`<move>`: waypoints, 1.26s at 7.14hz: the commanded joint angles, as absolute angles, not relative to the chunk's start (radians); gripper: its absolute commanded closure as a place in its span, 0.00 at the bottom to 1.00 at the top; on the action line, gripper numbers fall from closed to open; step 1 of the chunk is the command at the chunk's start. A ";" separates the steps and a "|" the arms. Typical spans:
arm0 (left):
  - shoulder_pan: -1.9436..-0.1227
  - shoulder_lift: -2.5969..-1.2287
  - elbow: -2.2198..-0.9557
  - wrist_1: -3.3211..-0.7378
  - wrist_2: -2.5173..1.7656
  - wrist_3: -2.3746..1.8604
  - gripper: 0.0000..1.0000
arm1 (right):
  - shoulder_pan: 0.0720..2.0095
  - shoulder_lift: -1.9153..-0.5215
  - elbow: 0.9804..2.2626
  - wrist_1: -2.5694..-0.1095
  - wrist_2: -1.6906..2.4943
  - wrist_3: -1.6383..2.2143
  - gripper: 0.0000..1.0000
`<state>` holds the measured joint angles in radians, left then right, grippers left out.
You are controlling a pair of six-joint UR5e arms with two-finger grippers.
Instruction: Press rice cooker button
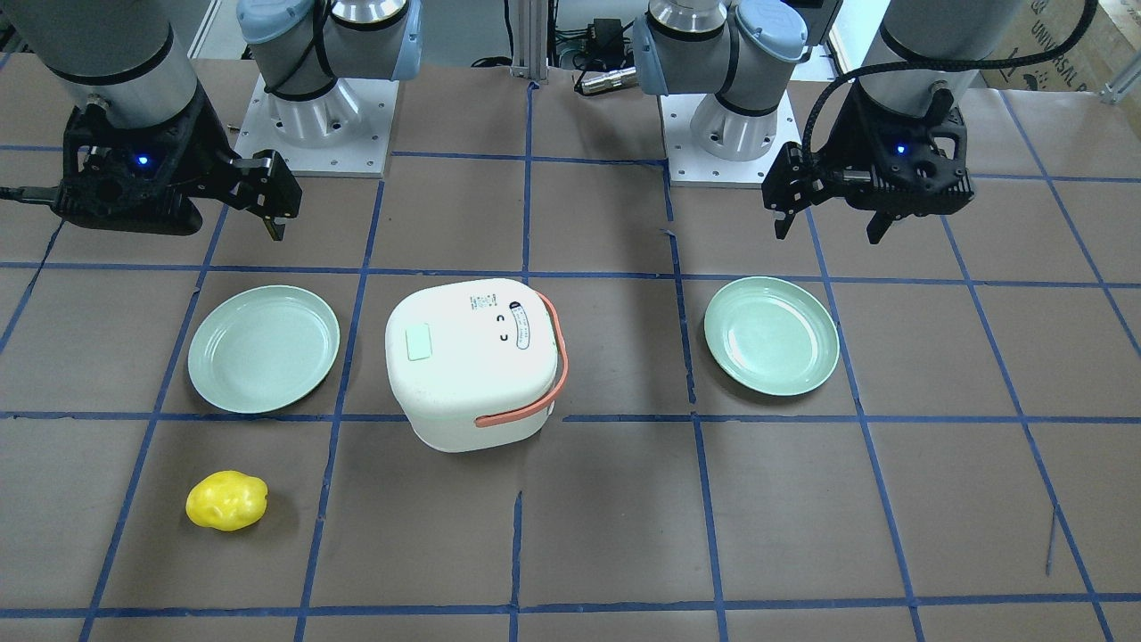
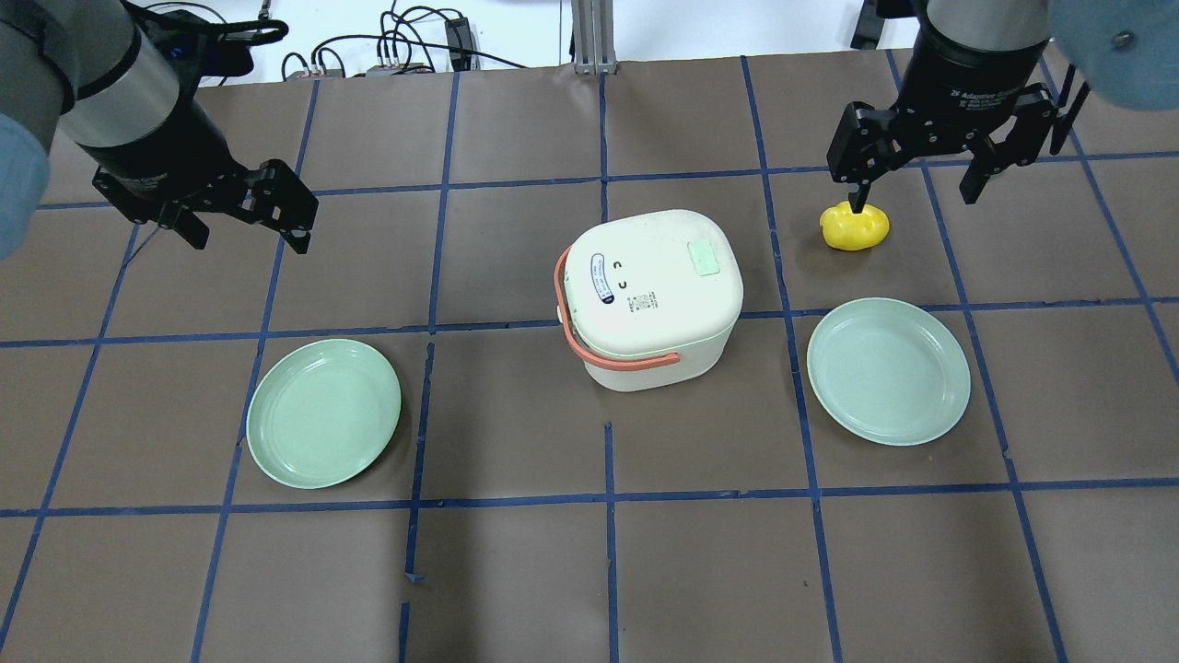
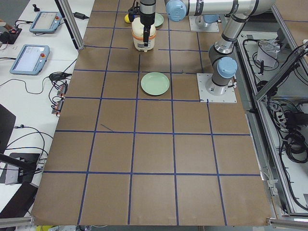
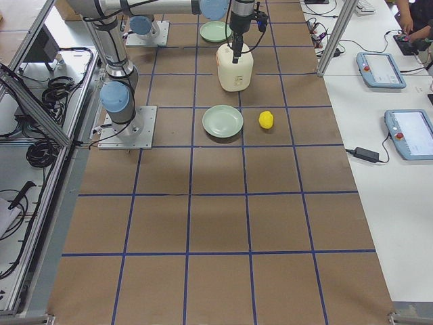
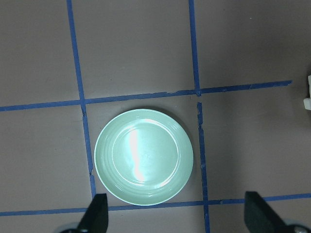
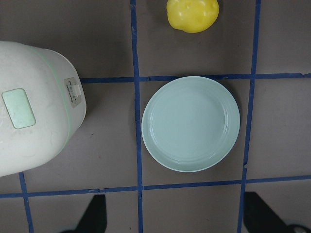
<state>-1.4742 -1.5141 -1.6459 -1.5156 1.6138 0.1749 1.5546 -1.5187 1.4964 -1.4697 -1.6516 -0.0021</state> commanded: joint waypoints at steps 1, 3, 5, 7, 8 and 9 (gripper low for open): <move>-1.474 -1.514 -1.646 -1.516 1.614 0.175 0.00 | 1.555 -1.525 1.506 -1.476 -1.649 -0.005 0.00; -1.474 -1.514 -1.646 -1.516 1.614 0.175 0.00 | 1.555 -1.526 1.505 -1.497 -1.649 -0.006 0.00; -1.474 -1.514 -1.646 -1.516 1.614 0.175 0.00 | 1.555 -1.526 1.505 -1.497 -1.647 -0.005 0.00; -1.474 -1.514 -1.646 -1.516 1.614 0.175 0.00 | 1.555 -1.526 1.505 -1.499 -1.647 -0.006 0.00; -1.474 -1.514 -1.646 -1.516 1.614 0.175 0.00 | 1.557 -1.525 1.503 -1.500 -1.647 -0.006 0.00; -1.474 -1.514 -1.646 -1.516 1.614 0.175 0.00 | 1.557 -1.525 1.503 -1.502 -1.647 -0.006 0.00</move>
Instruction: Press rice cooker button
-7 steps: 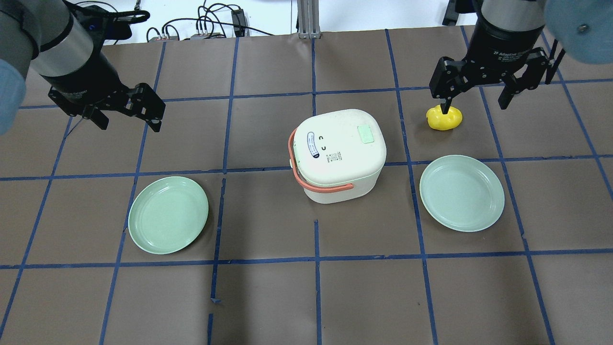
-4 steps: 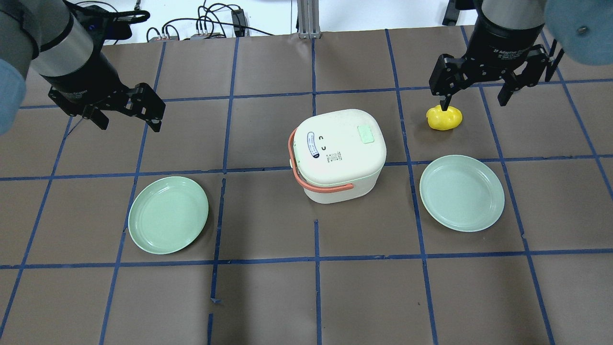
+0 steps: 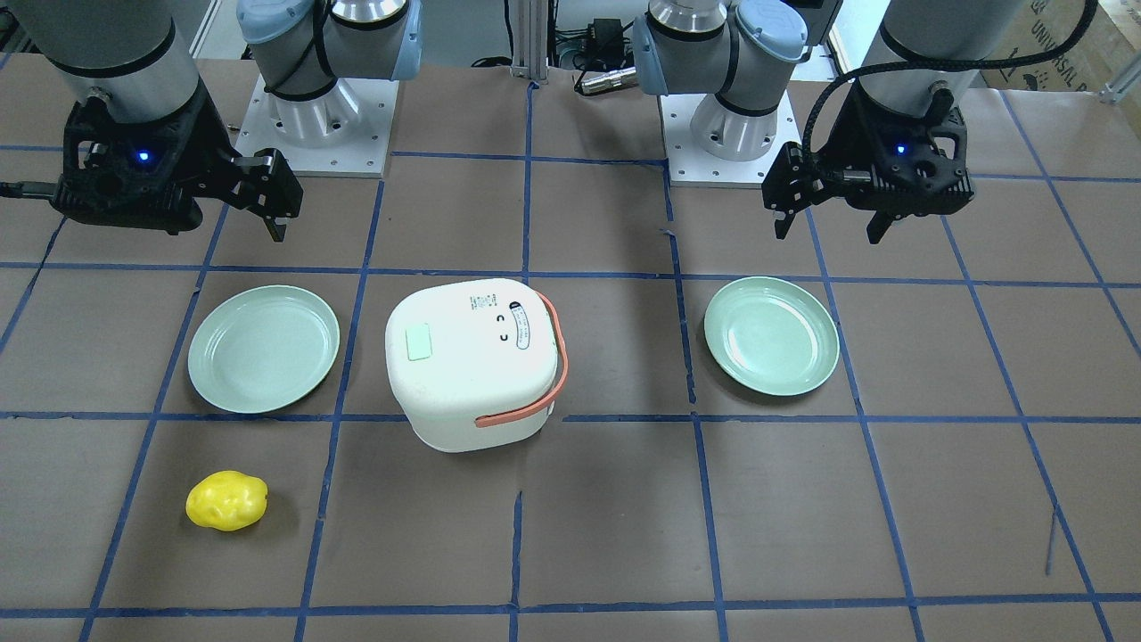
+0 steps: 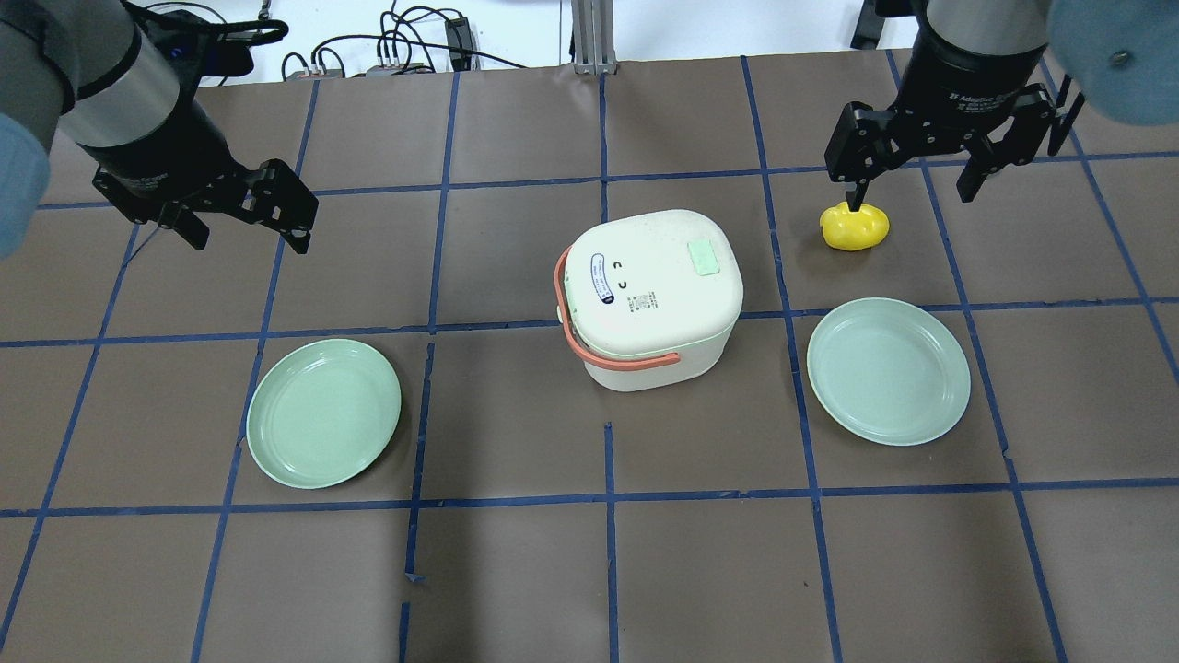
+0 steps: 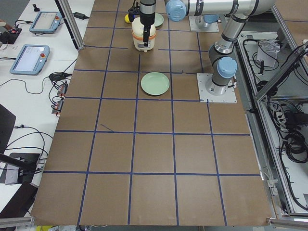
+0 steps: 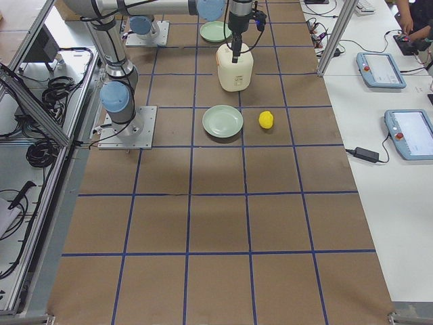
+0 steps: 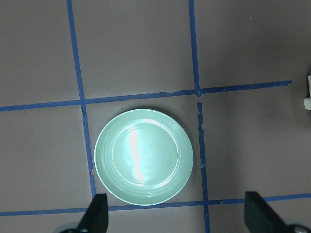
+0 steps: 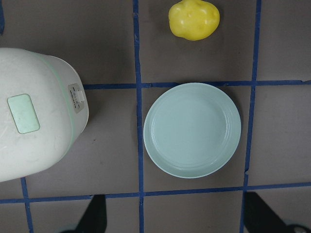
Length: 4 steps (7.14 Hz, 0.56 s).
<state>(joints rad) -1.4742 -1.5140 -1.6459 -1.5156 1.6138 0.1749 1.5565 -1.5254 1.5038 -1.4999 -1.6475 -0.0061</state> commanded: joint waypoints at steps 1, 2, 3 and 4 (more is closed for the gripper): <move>-1.474 -1.514 -1.646 -1.516 1.614 0.175 0.00 | 1.555 -1.525 1.503 -1.502 -1.647 -0.006 0.00; -1.476 -1.514 -1.646 -1.516 1.614 0.175 0.00 | 1.557 -1.525 1.503 -1.503 -1.647 -0.006 0.00; -1.474 -1.514 -1.646 -1.516 1.614 0.175 0.00 | 1.557 -1.525 1.506 -1.503 -1.649 -0.012 0.00; -1.474 -1.514 -1.646 -1.516 1.614 0.175 0.00 | 1.557 -1.525 1.506 -1.503 -1.646 -0.006 0.00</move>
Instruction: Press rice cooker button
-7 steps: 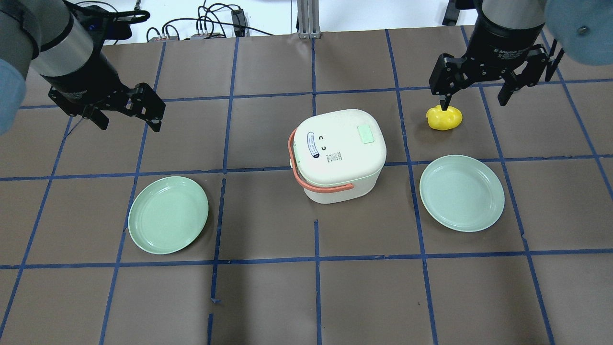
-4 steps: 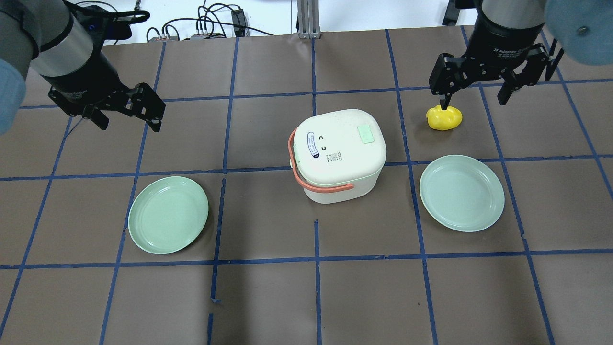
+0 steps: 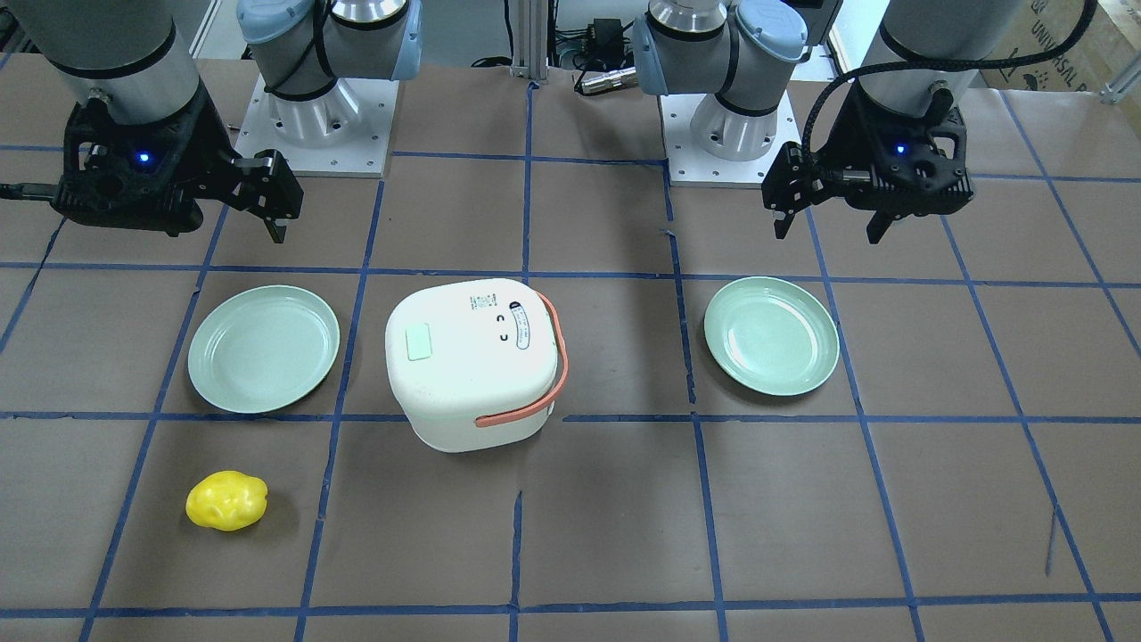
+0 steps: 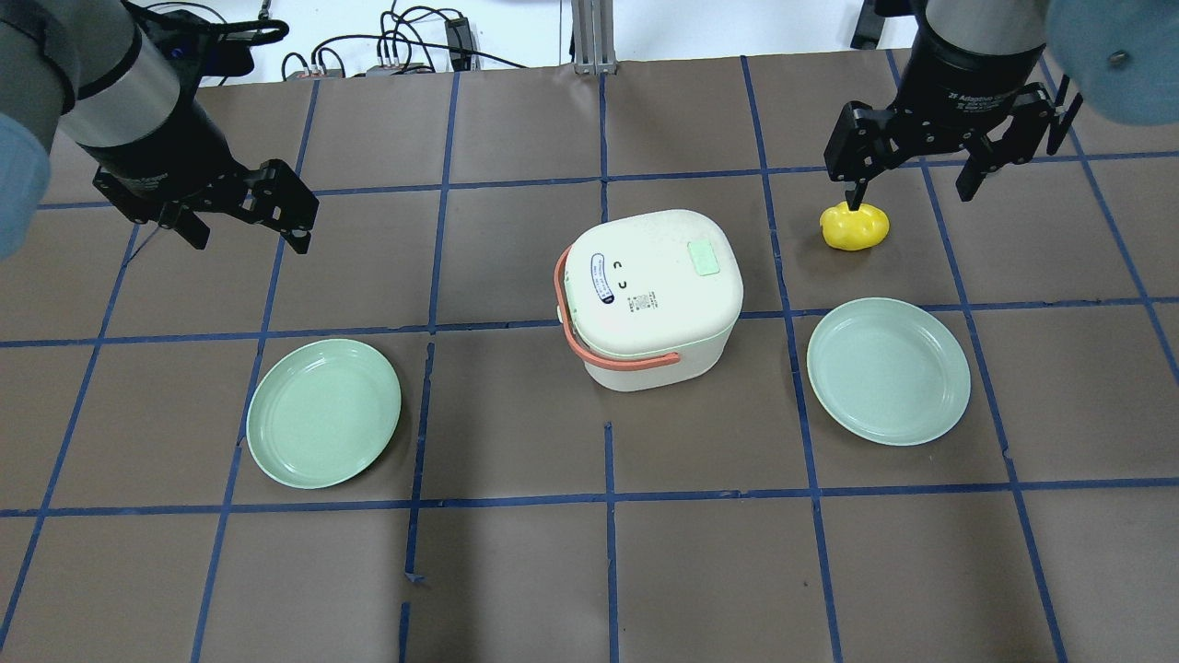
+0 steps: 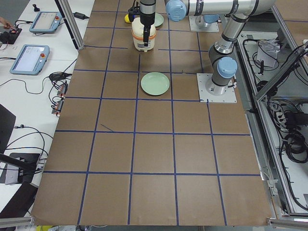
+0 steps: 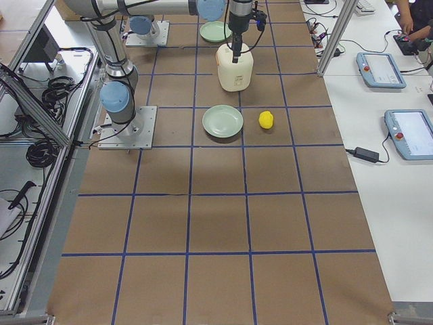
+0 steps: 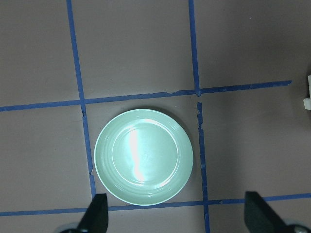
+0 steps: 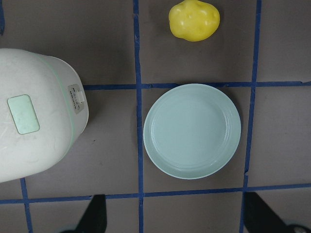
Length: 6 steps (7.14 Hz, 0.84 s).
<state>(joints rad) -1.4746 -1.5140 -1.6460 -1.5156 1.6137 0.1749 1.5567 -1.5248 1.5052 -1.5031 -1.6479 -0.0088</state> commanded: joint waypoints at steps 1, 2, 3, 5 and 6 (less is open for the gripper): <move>-1.474 -1.514 -1.646 -1.516 1.614 0.175 0.00 | 1.559 -1.523 1.506 -1.503 -1.644 -0.005 0.00; -1.474 -1.514 -1.646 -1.516 1.614 0.175 0.00 | 1.563 -1.519 1.505 -1.505 -1.644 0.003 0.00; -1.474 -1.514 -1.646 -1.516 1.614 0.175 0.00 | 1.601 -1.516 1.506 -1.525 -1.611 0.091 0.00; -1.474 -1.514 -1.646 -1.516 1.614 0.175 0.00 | 1.724 -1.490 1.520 -1.623 -1.603 0.152 0.00; -1.474 -1.514 -1.646 -1.516 1.614 0.175 0.00 | 1.733 -1.483 1.543 -1.643 -1.591 0.149 0.20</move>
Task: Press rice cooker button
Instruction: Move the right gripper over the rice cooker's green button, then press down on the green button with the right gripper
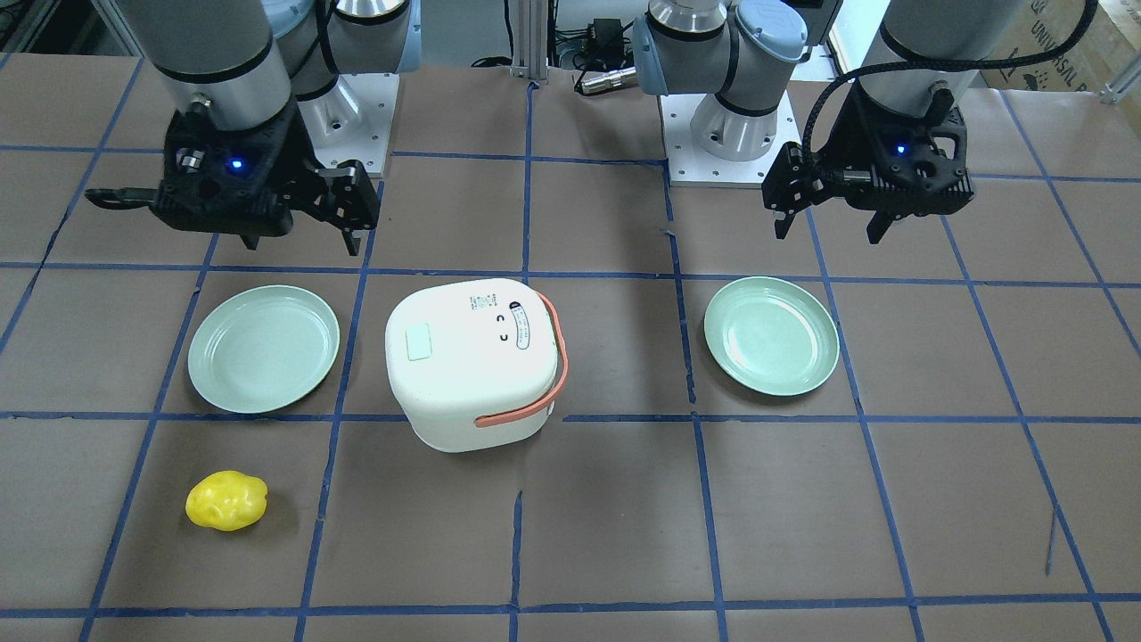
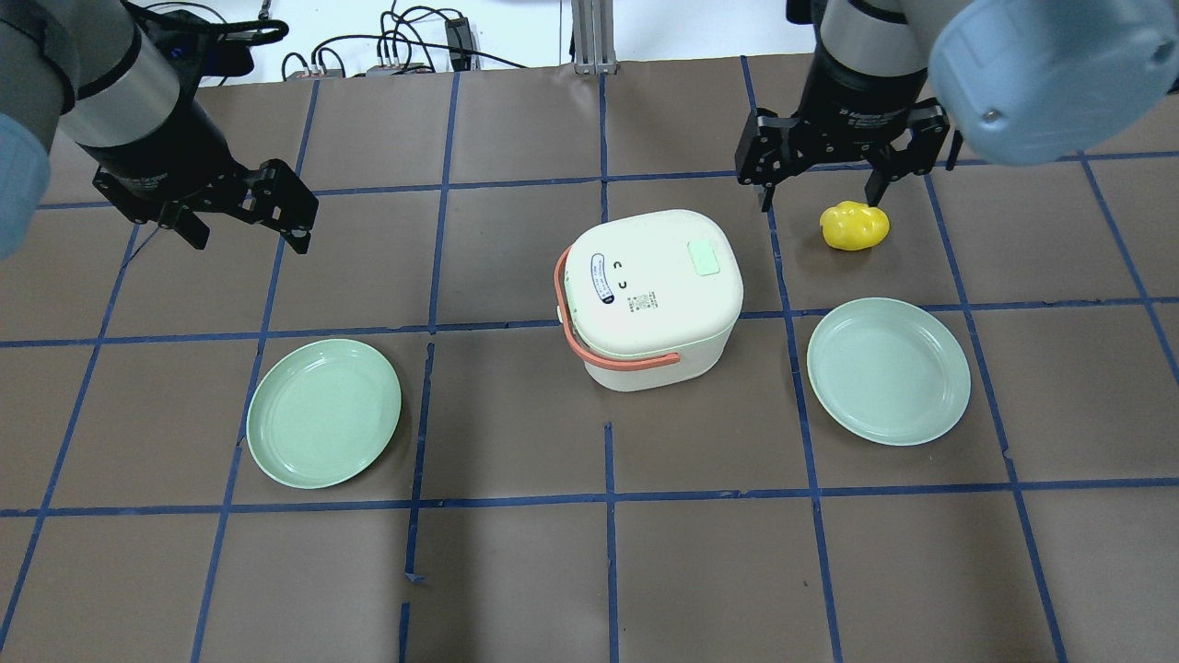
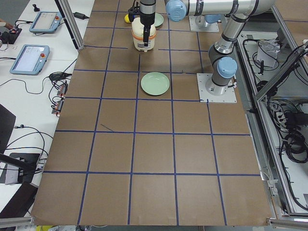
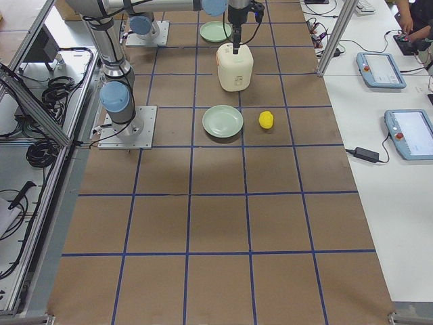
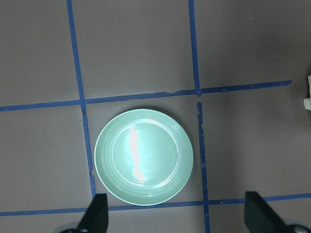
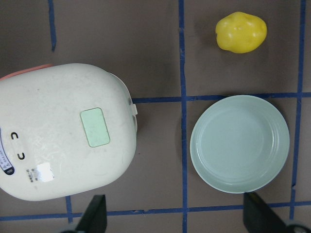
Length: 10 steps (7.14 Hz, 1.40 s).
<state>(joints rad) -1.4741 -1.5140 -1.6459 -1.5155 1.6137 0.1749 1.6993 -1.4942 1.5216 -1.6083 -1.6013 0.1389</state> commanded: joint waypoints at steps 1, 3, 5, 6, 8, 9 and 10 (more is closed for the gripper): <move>-1.474 -1.514 -1.646 -1.516 1.614 0.175 0.00 | 1.735 -1.470 1.587 -1.646 -1.510 0.150 0.57; -1.474 -1.514 -1.646 -1.516 1.614 0.175 0.00 | 1.738 -1.451 1.621 -1.727 -1.450 0.189 0.80; -1.474 -1.514 -1.646 -1.516 1.614 0.175 0.00 | 1.738 -1.413 1.614 -1.753 -1.450 0.170 0.87; -1.474 -1.514 -1.646 -1.516 1.614 0.175 0.00 | 1.738 -1.390 1.614 -1.793 -1.451 0.160 0.89; -1.474 -1.514 -1.646 -1.516 1.614 0.175 0.00 | 1.738 -1.361 1.615 -1.831 -1.454 0.134 0.89; -1.474 -1.514 -1.646 -1.516 1.614 0.175 0.00 | 1.738 -1.356 1.614 -1.833 -1.457 0.130 0.89; -1.474 -1.514 -1.646 -1.516 1.614 0.175 0.00 | 1.738 -1.355 1.615 -1.833 -1.457 0.129 0.89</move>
